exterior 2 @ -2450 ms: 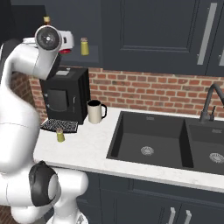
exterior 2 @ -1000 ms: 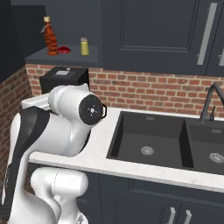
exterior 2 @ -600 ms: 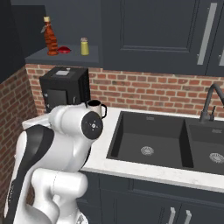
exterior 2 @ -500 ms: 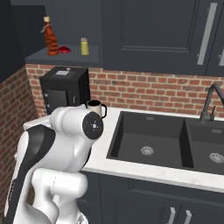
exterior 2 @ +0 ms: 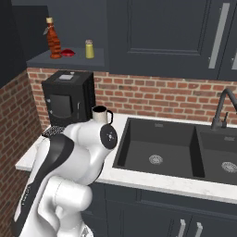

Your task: Put the shaker and condiment bottle from the counter next to their counterparts in the cabinet.

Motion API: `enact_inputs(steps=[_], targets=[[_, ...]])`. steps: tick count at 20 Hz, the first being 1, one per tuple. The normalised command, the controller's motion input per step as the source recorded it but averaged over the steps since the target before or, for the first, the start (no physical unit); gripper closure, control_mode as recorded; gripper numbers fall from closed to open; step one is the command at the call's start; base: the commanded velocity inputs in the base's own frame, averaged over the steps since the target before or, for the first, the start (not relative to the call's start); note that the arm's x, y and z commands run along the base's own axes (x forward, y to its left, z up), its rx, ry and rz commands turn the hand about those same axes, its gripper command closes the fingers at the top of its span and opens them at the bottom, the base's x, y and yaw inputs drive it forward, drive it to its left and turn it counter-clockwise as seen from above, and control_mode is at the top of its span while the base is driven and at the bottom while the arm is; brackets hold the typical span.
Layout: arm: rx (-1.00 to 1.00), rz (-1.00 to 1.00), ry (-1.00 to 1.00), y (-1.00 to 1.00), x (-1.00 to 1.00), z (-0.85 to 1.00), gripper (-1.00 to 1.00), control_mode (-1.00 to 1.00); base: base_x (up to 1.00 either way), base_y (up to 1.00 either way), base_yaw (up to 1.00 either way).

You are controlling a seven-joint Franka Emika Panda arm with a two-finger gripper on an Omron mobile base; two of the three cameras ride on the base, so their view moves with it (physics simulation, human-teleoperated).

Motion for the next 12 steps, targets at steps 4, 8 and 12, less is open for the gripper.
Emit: enact_inputs(steps=[4, 8, 12], targets=[[0.0, 0.09, -0.01, 0.51, 0.21, -0.85, -1.0, -1.0, 0.0, 0.0, 0.0], [0.0, 0.08, 0.11, 0.61, 0.27, -0.63, -1.0, -1.0, 0.0, 0.0, 0.0], [0.0, 0.08, 0.1, 0.42, 0.32, -0.66, -1.0, -1.0, 0.0, 0.0, 0.0]])
